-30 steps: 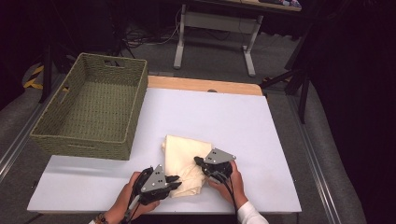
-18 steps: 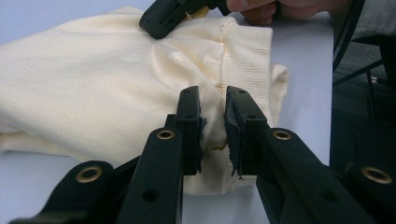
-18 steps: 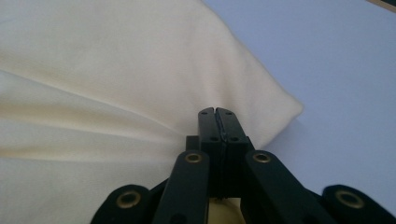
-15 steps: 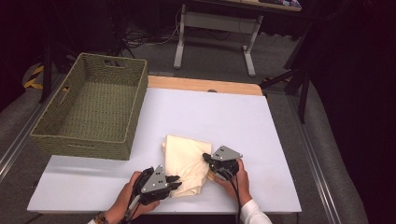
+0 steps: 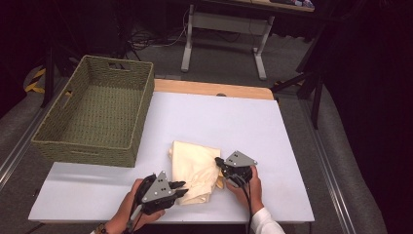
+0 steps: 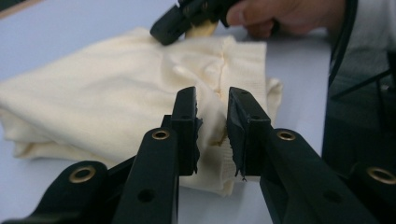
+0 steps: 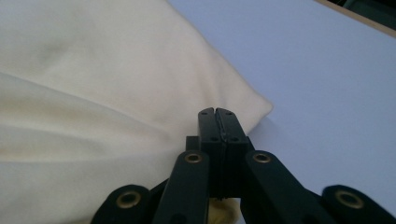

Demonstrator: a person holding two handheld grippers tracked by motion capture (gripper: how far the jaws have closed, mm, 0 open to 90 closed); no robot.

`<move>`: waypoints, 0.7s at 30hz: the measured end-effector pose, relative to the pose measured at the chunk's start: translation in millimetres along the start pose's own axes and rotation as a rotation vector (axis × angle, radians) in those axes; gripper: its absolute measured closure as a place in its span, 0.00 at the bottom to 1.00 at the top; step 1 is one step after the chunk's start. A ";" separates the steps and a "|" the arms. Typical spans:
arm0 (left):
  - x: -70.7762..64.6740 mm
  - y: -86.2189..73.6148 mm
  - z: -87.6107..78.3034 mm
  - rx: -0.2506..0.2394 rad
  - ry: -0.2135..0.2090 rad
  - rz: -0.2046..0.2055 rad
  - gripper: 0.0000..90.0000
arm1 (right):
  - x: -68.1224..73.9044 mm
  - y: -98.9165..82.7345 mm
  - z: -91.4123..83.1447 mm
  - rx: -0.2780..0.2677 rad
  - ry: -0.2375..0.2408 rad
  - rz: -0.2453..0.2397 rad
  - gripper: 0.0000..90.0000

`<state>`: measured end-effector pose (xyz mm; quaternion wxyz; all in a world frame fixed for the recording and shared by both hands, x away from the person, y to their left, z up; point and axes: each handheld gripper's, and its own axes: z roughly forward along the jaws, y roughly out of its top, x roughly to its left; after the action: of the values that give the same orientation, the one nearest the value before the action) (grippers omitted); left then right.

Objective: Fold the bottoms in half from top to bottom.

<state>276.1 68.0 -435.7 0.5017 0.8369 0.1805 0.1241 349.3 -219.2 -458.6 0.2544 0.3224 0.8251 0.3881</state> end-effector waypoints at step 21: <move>64.6 10.0 37.5 0.030 0.163 -0.085 0.74 | 61.9 20.5 -30.2 -0.120 0.238 -0.171 1.00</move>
<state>350.9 61.5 -442.6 0.4776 0.8230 0.2579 0.1678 294.8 -178.4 -435.4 0.2056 0.1870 0.8492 0.4491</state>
